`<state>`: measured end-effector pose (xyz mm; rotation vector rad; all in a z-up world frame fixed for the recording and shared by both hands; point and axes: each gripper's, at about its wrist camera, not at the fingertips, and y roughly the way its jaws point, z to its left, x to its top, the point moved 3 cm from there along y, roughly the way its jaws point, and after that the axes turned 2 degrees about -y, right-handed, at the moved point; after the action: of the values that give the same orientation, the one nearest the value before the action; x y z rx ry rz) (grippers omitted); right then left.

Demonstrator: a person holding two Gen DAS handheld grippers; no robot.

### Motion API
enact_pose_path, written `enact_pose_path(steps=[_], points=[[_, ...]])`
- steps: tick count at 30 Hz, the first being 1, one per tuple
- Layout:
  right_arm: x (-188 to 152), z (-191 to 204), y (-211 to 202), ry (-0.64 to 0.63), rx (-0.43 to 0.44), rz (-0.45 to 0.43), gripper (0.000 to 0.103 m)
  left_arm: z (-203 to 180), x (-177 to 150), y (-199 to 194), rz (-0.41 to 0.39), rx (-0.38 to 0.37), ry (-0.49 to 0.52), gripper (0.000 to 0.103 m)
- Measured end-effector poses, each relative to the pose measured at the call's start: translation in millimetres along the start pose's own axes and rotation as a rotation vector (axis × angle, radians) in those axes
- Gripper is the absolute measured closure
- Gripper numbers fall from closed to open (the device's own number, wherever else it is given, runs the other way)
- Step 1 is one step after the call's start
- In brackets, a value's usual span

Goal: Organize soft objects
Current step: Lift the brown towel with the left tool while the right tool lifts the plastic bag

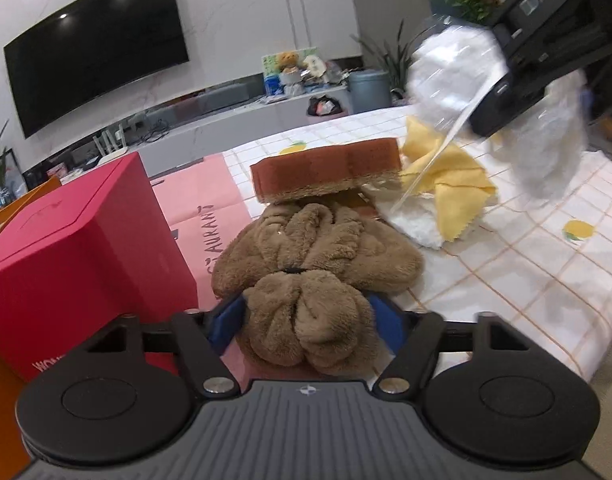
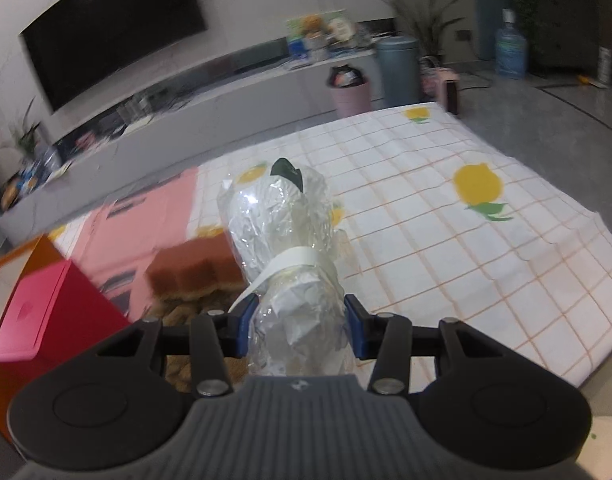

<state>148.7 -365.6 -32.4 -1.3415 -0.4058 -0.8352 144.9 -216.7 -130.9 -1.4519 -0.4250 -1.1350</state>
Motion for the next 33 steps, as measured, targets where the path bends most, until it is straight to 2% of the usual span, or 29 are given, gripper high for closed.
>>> enact_pose_path(steps=[1,6,12,15,16,20,22,25,28,30,31,33], points=[[-2,5,1,-0.026,0.014,0.016,0.057,1,-2,-4,-0.003,-0.007,-0.009,0.036],[-19,23,13,-0.099,0.071,0.119,0.057,6,-11,-20,0.01,-0.004,-0.011,0.044],[-32,37,21,-0.234,0.032,0.177,0.057,16,-28,-57,0.061,-0.015,-0.039,0.046],[-37,39,25,-0.258,0.028,0.206,0.057,19,-37,-79,0.105,-0.046,-0.031,0.046],[-39,39,28,-0.258,0.033,0.226,0.057,20,-39,-85,0.118,-0.058,-0.029,0.044],[-49,41,39,-0.289,0.02,0.285,0.056,24,-40,-90,0.135,-0.112,-0.007,0.02],[-52,45,43,-0.298,0.024,0.295,0.055,26,-36,-84,0.136,-0.123,-0.007,0.016],[-52,48,47,-0.293,0.036,0.303,0.053,26,-33,-68,0.17,-0.12,-0.032,0.012],[-50,45,50,-0.272,0.045,0.307,0.053,30,-32,-55,0.179,-0.083,-0.052,0.012],[-49,43,53,-0.257,0.047,0.31,0.049,32,-33,-49,0.182,-0.065,-0.039,0.012],[-49,42,55,-0.25,0.047,0.313,0.043,32,-35,-47,0.188,-0.066,-0.033,0.012],[-48,41,58,-0.244,0.048,0.314,0.043,33,-38,-45,0.194,-0.062,-0.035,0.012]])
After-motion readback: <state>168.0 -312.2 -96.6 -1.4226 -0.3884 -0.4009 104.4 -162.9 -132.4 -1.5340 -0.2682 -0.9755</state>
